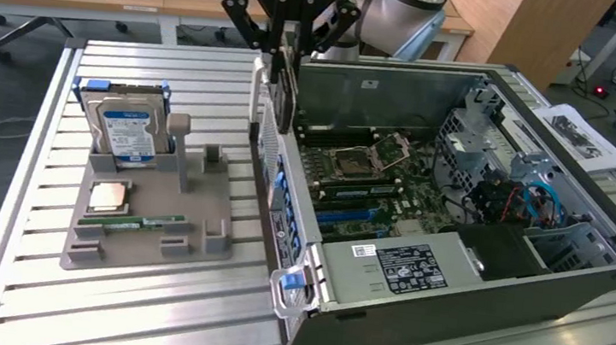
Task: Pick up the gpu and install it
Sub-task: 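Pick up the gpu and move the gpu toward the slot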
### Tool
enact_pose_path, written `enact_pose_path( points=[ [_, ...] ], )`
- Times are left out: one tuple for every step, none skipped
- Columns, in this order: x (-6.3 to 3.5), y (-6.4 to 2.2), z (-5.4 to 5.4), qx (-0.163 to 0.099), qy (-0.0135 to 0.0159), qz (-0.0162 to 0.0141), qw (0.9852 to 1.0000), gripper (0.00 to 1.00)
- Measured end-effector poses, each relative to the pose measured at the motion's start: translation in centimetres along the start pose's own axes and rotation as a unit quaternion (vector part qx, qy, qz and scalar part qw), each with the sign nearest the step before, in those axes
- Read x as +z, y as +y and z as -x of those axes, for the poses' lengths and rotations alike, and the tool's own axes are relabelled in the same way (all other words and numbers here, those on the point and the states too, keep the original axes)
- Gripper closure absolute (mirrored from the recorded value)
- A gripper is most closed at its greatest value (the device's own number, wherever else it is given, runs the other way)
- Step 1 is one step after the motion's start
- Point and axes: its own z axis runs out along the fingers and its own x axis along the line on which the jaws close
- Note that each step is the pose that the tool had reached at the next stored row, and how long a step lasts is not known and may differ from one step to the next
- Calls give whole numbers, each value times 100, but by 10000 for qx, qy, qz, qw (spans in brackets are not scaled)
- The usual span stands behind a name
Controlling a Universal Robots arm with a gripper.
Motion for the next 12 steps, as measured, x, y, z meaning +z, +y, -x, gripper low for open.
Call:
enact_pose_path(
  points=[
    [1,2,36,1,0,5,10000,73],
    [2,4,73,1,0,11,10000,73],
    [3,5,115,0,0,17,10000,73],
    [4,7,154,0,1,22,10000,73],
    [5,9,193,1,1,28,10000,73],
    [6,10,234,2,1,34,10000,73],
    [7,12,275,1,2,39,10000,73],
    [8,14,317,1,2,45,10000,73],
    [9,16,360,2,2,52,10000,73],
    [10,18,402,2,3,59,10000,73],
    [12,20,444,2,3,67,10000,73],
    [13,21,485,2,3,73,10000,73]
  ],
)
